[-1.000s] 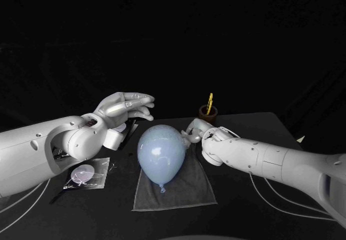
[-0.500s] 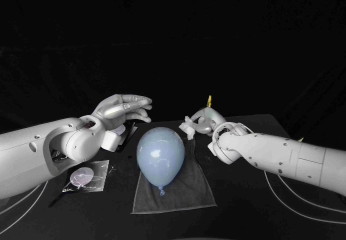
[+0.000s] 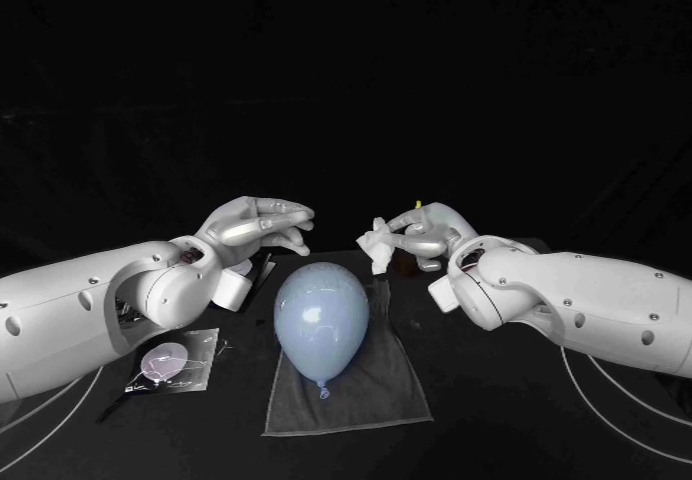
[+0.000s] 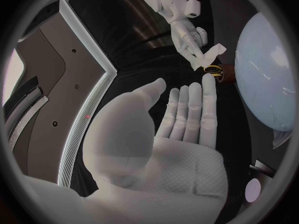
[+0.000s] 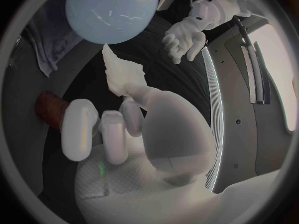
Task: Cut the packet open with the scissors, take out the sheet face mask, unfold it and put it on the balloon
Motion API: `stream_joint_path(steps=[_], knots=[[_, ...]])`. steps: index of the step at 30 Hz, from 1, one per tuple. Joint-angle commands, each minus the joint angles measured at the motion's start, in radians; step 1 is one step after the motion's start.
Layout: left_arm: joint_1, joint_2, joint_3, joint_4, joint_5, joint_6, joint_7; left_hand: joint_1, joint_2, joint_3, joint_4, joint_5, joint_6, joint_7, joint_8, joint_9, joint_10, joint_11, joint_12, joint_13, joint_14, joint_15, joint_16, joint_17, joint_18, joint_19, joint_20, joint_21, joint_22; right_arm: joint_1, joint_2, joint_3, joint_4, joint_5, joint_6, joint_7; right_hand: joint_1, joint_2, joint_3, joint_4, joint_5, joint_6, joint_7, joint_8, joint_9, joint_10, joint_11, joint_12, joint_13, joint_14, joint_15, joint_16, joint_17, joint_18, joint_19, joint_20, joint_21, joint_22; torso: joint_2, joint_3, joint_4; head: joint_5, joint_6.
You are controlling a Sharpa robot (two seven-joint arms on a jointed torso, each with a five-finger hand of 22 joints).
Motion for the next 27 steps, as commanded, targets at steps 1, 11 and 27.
stream_joint_path(steps=[1, 11, 27], knots=[[-0.002, 0.009, 0.000, 0.001, -0.088, -0.011, -0.003, 0.000, -0.008, -0.006, 0.003, -0.001, 0.002, 0.001, -0.007, -0.003, 0.007, 0.002, -0.006, -0.003, 0.010, -0.001, 0.005, -0.002, 0.015, 0.010, 0.000, -0.004, -0.002, 0.017, -0.019, 0.003, 0.050, 0.163, 0.041, 0.075, -0.011, 0.004, 0.005, 0.000, 0.004, 0.001, -0.005, 0.026, 0.044, 0.036, -0.028, -0.007, -0.001, 0.093, -0.004, -0.001, 0.224, -0.012, 0.044, -0.009, -0.006, 0.166, -0.006, -0.0008, -0.0009, 0.002, 0.005], [-0.010, 0.017, -0.002, 0.020, -0.140, -0.056, -0.007, 0.009, -0.002, -0.007, 0.008, -0.001, 0.010, -0.001, -0.005, -0.007, 0.017, 0.000, -0.011, -0.010, 0.018, -0.003, 0.007, -0.003, 0.015, 0.020, -0.004, -0.006, -0.006, 0.042, -0.046, 0.006, 0.138, 0.385, 0.099, 0.207, -0.019, 0.005, 0.009, -0.001, 0.004, -0.002, -0.004, 0.028, 0.047, 0.033, -0.027, -0.014, -0.007, 0.092, -0.004, -0.004, 0.221, -0.011, 0.042, -0.009, -0.012, 0.164, -0.003, -0.0009, 0.0004, 0.010, 0.017], [-0.023, -0.006, -0.003, 0.069, -0.194, 0.002, 0.049, 0.061, 0.023, -0.006, 0.000, -0.001, 0.074, -0.032, 0.016, -0.014, 0.086, -0.029, 0.015, -0.004, 0.037, -0.025, 0.015, -0.003, 0.014, 0.041, -0.023, 0.007, -0.004, 0.044, -0.051, 0.006, 0.165, 0.550, 0.145, 0.326, -0.025, 0.009, 0.011, -0.001, 0.004, -0.005, -0.003, 0.030, 0.049, 0.032, -0.026, -0.016, -0.007, 0.092, -0.003, -0.002, 0.224, -0.012, 0.042, -0.009, -0.009, 0.165, -0.002, -0.0012, -0.0014, 0.025, 0.007]])
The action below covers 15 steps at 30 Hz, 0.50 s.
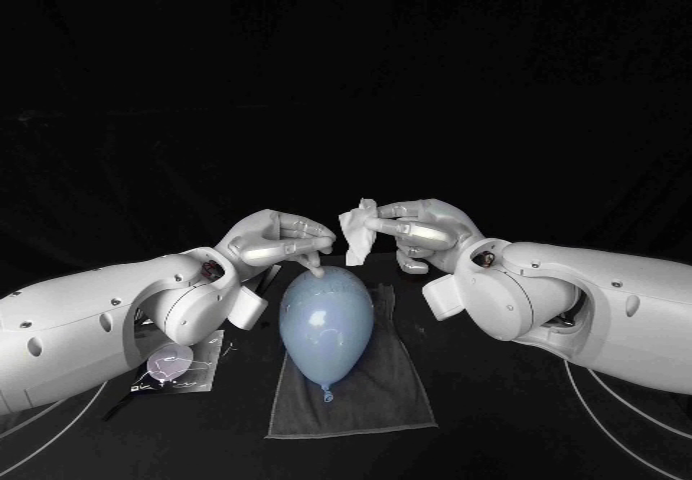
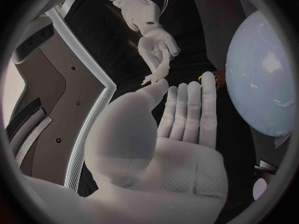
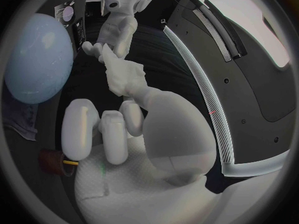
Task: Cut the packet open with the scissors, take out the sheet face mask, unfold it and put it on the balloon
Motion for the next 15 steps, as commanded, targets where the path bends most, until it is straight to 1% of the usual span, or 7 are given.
stream_joint_path(steps=[1, 4, 7, 11, 15], knots=[[-0.001, -0.004, 0.001, 0.010, -0.027, 0.045, 0.055, 0.012, 0.004, 0.000, -0.006, -0.001, 0.011, -0.002, 0.007, -0.002, 0.006, 0.000, 0.004, 0.002, 0.003, -0.002, 0.006, 0.002, 0.015, 0.006, -0.003, 0.008, 0.002, 0.000, 0.001, 0.001, 0.003, 0.058, 0.036, 0.052, 0.000, 0.008, 0.005, 0.000, 0.002, -0.001, 0.000, 0.030, 0.049, 0.031, -0.026, -0.006, 0.000, 0.093, -0.003, 0.002, 0.223, -0.012, 0.042, -0.005, -0.001, 0.166, 0.001, 0.0006, -0.0012, 0.005, -0.002], [-0.001, -0.010, 0.001, 0.017, -0.021, 0.059, 0.090, 0.021, 0.011, 0.002, -0.009, -0.001, 0.017, -0.003, 0.008, -0.004, 0.006, -0.001, 0.004, 0.002, 0.003, -0.004, 0.006, 0.002, 0.014, 0.005, -0.005, 0.011, 0.005, -0.001, 0.002, 0.001, 0.003, 0.062, 0.040, 0.053, 0.000, 0.008, 0.005, 0.000, 0.002, -0.001, 0.000, 0.030, 0.049, 0.031, -0.026, -0.006, 0.000, 0.093, -0.003, 0.002, 0.223, -0.012, 0.042, -0.005, -0.001, 0.166, 0.000, 0.0014, -0.0008, 0.011, 0.004], [-0.001, -0.014, 0.001, 0.025, -0.004, 0.068, 0.123, 0.024, 0.011, 0.000, -0.010, -0.001, 0.016, -0.003, 0.006, -0.006, 0.005, -0.001, 0.003, 0.002, 0.001, -0.004, 0.005, 0.002, 0.014, 0.004, -0.006, 0.013, 0.006, -0.003, 0.002, 0.001, 0.003, 0.063, 0.043, 0.053, 0.000, 0.008, 0.005, 0.000, 0.002, -0.001, 0.000, 0.030, 0.049, 0.031, -0.026, -0.006, 0.000, 0.093, -0.003, 0.002, 0.223, -0.012, 0.042, -0.005, -0.001, 0.166, 0.000, 0.0018, -0.0009, 0.015, 0.009], [-0.001, -0.019, 0.001, 0.031, 0.012, 0.073, 0.156, 0.022, 0.000, -0.014, -0.008, -0.001, 0.005, 0.000, -0.004, -0.014, -0.001, 0.003, 0.000, 0.001, -0.004, -0.001, 0.004, 0.003, 0.012, -0.004, -0.005, 0.015, 0.009, -0.003, 0.003, 0.001, 0.001, 0.062, 0.045, 0.050, -0.002, 0.009, 0.006, 0.000, 0.002, -0.002, 0.000, 0.030, 0.050, 0.029, -0.025, -0.010, -0.003, 0.093, -0.003, 0.002, 0.223, -0.011, 0.041, -0.005, -0.002, 0.165, 0.000, 0.0014, -0.0021, 0.018, 0.011], [-0.002, -0.024, 0.001, 0.039, 0.030, 0.077, 0.181, 0.020, -0.009, -0.026, -0.007, -0.001, -0.002, 0.002, -0.011, -0.019, 0.001, 0.003, 0.003, 0.004, -0.003, 0.000, 0.007, 0.006, 0.012, -0.006, -0.004, 0.017, 0.010, -0.004, 0.004, 0.001, -0.004, 0.058, 0.047, 0.044, -0.002, 0.009, 0.006, 0.000, 0.002, -0.002, 0.000, 0.030, 0.050, 0.029, -0.025, -0.010, -0.003, 0.093, -0.003, 0.002, 0.223, -0.011, 0.041, -0.005, -0.002, 0.165, 0.000, 0.0019, -0.0022, 0.019, 0.012]])
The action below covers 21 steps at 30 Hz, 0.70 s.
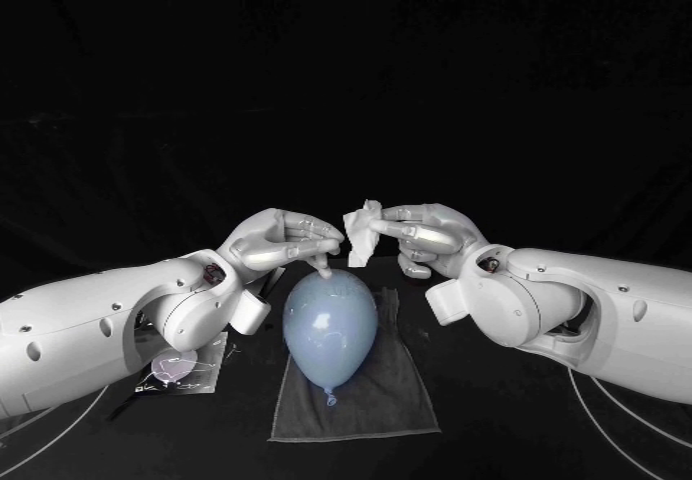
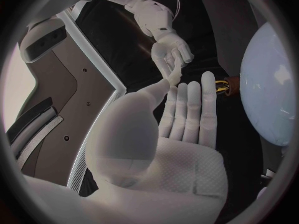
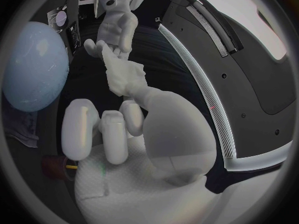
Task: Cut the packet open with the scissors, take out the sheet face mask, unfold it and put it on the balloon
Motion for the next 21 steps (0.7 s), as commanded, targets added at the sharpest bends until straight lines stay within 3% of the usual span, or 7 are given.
stream_joint_path(steps=[1, 12, 21], knots=[[-0.001, -0.002, 0.001, 0.008, 0.036, 0.035, 0.079, -0.003, -0.012, -0.010, 0.003, -0.001, -0.013, 0.002, -0.009, -0.004, 0.000, 0.005, 0.004, 0.004, -0.003, 0.000, 0.008, 0.003, 0.012, -0.006, -0.004, 0.005, 0.002, -0.001, 0.003, 0.001, -0.004, 0.007, 0.021, 0.009, 0.002, 0.012, 0.006, 0.000, 0.002, 0.005, 0.000, 0.019, 0.050, 0.026, -0.022, -0.002, 0.000, 0.093, -0.004, 0.006, 0.224, -0.011, 0.041, -0.006, -0.002, 0.165, 0.000, 0.0003, -0.0004, 0.001, 0.001], [-0.001, -0.006, 0.001, 0.015, 0.073, 0.036, 0.089, 0.005, -0.006, -0.018, 0.005, -0.001, -0.005, -0.002, -0.010, -0.009, 0.006, 0.001, 0.018, 0.013, -0.002, -0.002, 0.018, 0.010, 0.013, -0.005, -0.004, 0.011, 0.005, -0.016, 0.010, -0.001, -0.013, -0.011, 0.027, -0.001, 0.001, 0.013, 0.006, -0.001, 0.002, 0.005, 0.000, 0.019, 0.050, 0.026, -0.022, -0.001, 0.001, 0.093, -0.003, 0.006, 0.224, -0.012, 0.042, -0.006, 0.000, 0.166, 0.000, -0.0002, 0.0004, -0.001, 0.005], [-0.001, -0.003, 0.001, 0.014, 0.063, -0.008, 0.071, 0.004, -0.010, -0.036, 0.014, -0.001, -0.007, 0.002, -0.018, -0.017, 0.010, 0.000, 0.041, 0.029, 0.001, -0.005, 0.030, 0.020, 0.014, -0.004, -0.006, 0.017, 0.009, -0.021, 0.014, -0.002, -0.013, -0.019, 0.030, -0.004, 0.001, 0.013, 0.006, -0.001, 0.002, 0.005, 0.000, 0.019, 0.050, 0.026, -0.022, -0.001, 0.001, 0.093, -0.003, 0.006, 0.224, -0.012, 0.042, -0.006, 0.000, 0.166, -0.001, -0.0005, 0.0002, -0.002, 0.006]])
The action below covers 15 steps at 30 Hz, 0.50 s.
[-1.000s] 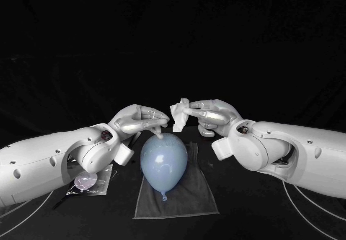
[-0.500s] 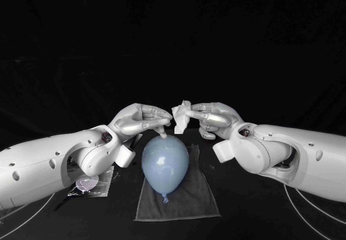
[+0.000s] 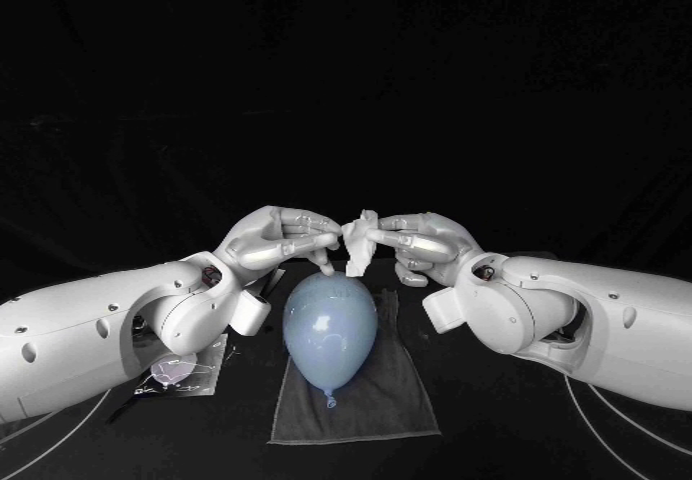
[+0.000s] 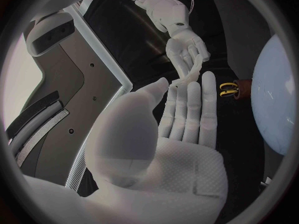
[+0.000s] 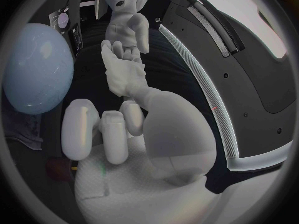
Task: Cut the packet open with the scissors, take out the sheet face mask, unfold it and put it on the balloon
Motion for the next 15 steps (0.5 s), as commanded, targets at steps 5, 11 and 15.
stream_joint_path(steps=[5, 11, 15], knots=[[0.000, 0.003, 0.001, 0.000, -0.022, -0.048, -0.003, 0.005, -0.011, -0.020, 0.008, -0.001, -0.015, 0.011, -0.018, -0.010, 0.008, 0.003, 0.024, 0.013, 0.005, -0.004, 0.014, 0.007, 0.020, -0.001, -0.006, 0.008, 0.003, -0.002, 0.002, 0.000, 0.003, -0.018, 0.019, -0.001, -0.003, 0.011, 0.008, -0.002, 0.005, 0.007, 0.000, 0.011, 0.051, 0.027, -0.022, 0.000, 0.002, 0.094, -0.005, 0.005, 0.224, -0.012, 0.044, -0.007, 0.001, 0.166, 0.000, 0.0002, 0.0002, -0.001, -0.001], [0.000, 0.004, 0.001, -0.001, -0.049, -0.075, -0.018, 0.002, -0.022, -0.038, 0.017, -0.001, -0.022, 0.015, -0.025, -0.016, -0.001, 0.006, 0.045, 0.028, 0.009, -0.002, 0.021, 0.013, 0.020, 0.003, -0.004, 0.008, 0.001, -0.002, 0.003, 0.000, 0.003, -0.023, 0.020, -0.002, -0.003, 0.011, 0.008, -0.002, 0.005, 0.007, 0.000, 0.011, 0.051, 0.027, -0.022, 0.000, 0.002, 0.094, -0.005, 0.005, 0.224, -0.012, 0.044, -0.007, 0.001, 0.166, 0.000, 0.0000, 0.0003, -0.001, -0.001], [0.000, 0.005, 0.001, 0.000, -0.062, -0.089, -0.025, -0.003, -0.034, -0.056, 0.025, -0.001, -0.025, 0.017, -0.027, -0.018, -0.009, 0.008, 0.063, 0.040, 0.011, -0.001, 0.027, 0.017, 0.021, 0.007, -0.003, 0.006, -0.001, -0.002, 0.005, 0.000, 0.002, -0.024, 0.018, -0.003, -0.003, 0.011, 0.008, -0.002, 0.005, 0.007, 0.000, 0.011, 0.051, 0.027, -0.022, 0.000, 0.002, 0.094, -0.005, 0.005, 0.224, -0.012, 0.044, -0.007, 0.001, 0.166, 0.000, -0.0004, 0.0001, -0.002, -0.002]])
